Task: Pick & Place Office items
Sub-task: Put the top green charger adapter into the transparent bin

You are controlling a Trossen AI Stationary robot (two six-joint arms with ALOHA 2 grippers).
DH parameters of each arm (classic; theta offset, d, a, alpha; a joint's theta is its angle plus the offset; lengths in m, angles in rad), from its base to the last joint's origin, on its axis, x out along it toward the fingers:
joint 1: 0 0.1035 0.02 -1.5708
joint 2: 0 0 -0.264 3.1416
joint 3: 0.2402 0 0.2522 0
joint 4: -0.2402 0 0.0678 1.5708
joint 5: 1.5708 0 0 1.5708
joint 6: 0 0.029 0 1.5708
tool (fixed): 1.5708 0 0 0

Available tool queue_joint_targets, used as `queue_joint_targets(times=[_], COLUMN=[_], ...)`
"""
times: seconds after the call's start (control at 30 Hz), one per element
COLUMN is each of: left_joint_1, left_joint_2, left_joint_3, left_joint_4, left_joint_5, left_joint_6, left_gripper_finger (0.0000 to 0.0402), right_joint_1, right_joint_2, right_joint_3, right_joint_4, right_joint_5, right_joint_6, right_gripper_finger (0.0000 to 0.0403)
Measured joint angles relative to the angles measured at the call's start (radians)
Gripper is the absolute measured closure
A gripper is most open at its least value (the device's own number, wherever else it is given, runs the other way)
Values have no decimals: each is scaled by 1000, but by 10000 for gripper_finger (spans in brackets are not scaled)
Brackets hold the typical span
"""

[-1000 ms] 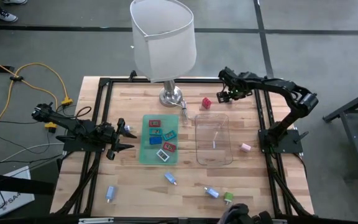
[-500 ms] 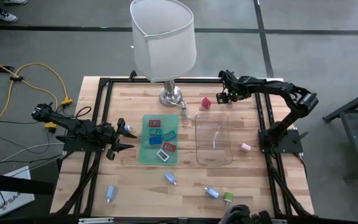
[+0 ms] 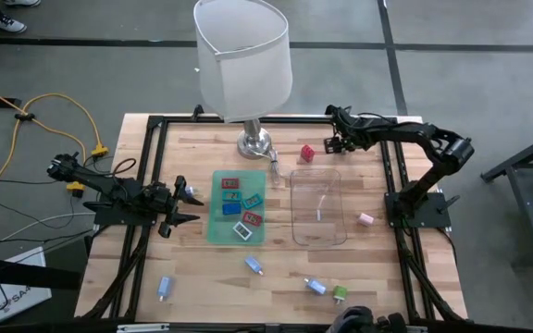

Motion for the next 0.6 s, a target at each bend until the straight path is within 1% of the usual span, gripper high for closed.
queue_joint_targets(times=[0.3, 0.6], left_joint_1=[0, 0], left_joint_2=[0, 0], left_joint_3=[0, 0], left_joint_4=[0, 0], left_joint_5=[0, 0], left_joint_6=[0, 0], left_gripper_finger=[216, 216], right_joint_1=[10, 31], right_joint_2=[0, 17], right_joint_3=[0, 0], right_joint_4=[20, 19], right_joint_5=[4, 53], right_joint_6=[4, 4], right_gripper_finger=[168, 168])
